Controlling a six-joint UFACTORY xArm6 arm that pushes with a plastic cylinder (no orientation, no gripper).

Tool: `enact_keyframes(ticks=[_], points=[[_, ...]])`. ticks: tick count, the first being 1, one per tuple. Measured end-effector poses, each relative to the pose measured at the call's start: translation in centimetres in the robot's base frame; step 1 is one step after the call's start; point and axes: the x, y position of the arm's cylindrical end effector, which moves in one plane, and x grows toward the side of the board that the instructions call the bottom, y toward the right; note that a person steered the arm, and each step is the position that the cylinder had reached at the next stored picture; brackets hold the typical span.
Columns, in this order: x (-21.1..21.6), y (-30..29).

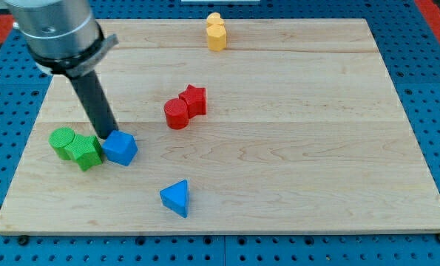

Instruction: Place the blue cube towards the left side of the blue triangle

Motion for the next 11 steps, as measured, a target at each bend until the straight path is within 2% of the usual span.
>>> enact_keyframes(ticks=[1,2,3,4,5,6,8,11], points=[[2.0,2.0],[5.9,2.0],[7.4,1.7],[5.9,-1.5],[8.1,-3.3],[9.8,-1.8],[10.5,6.3],[14.8,5.6]])
